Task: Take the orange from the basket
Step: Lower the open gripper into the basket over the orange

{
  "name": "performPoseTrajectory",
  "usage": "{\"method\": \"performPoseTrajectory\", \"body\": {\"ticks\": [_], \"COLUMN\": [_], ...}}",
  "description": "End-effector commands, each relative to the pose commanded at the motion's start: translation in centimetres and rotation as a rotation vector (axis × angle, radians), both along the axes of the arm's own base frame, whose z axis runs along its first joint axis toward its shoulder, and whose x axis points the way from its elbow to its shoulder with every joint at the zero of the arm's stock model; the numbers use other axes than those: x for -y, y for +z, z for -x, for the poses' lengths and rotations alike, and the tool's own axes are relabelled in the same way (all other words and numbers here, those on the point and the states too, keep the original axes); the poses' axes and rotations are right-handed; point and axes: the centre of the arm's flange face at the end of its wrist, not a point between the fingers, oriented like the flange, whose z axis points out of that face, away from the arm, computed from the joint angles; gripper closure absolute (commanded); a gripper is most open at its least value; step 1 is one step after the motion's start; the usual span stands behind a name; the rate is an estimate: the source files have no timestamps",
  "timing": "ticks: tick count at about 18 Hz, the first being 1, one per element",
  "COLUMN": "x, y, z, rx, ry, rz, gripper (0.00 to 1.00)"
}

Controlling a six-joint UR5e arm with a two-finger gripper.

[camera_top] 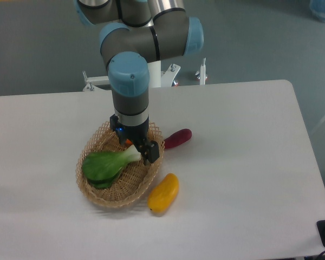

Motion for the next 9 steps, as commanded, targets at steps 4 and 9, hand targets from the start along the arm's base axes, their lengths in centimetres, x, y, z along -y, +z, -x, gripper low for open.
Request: {"method": "performPoseTrajectory", "body": {"ticks": [4,9], "x": [-0.07,0.01], "y": [0.29,0.47], "z": [0.18,0.07], "rx": [-0.005,-0.009], "ry": [0.002,0.011], "rz": [-0.004,-0.004], "gripper": [0.0,0.0]}}
